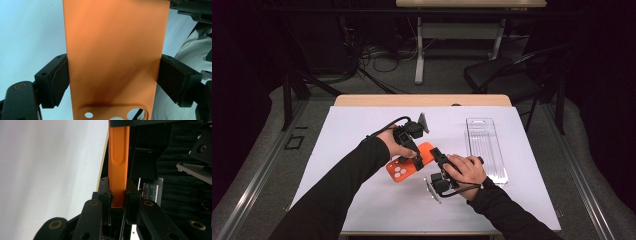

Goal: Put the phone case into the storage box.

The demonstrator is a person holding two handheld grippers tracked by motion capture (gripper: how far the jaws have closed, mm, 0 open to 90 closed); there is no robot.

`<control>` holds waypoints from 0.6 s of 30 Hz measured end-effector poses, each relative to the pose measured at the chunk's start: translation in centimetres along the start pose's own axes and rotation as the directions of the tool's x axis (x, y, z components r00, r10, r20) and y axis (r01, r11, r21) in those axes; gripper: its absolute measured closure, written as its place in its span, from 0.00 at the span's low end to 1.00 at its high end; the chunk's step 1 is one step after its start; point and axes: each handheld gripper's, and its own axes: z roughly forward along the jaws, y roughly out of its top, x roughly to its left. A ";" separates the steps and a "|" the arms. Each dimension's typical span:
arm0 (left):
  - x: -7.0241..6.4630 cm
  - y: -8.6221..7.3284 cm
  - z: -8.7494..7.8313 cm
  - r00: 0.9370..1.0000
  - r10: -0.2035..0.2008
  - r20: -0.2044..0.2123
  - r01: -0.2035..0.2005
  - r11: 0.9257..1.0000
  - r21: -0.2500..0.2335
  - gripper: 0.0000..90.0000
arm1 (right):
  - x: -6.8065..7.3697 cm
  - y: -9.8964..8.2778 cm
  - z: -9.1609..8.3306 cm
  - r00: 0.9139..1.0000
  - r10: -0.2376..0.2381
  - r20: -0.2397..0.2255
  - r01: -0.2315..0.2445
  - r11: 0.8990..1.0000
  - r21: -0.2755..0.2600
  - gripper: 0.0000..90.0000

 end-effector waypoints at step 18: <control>0.0 -0.1 -0.1 1.000 0.000 0.004 0.000 1.000 -0.015 0.18 | 0.2 0.0 -0.1 1.000 0.007 0.025 -0.007 1.000 0.009 0.89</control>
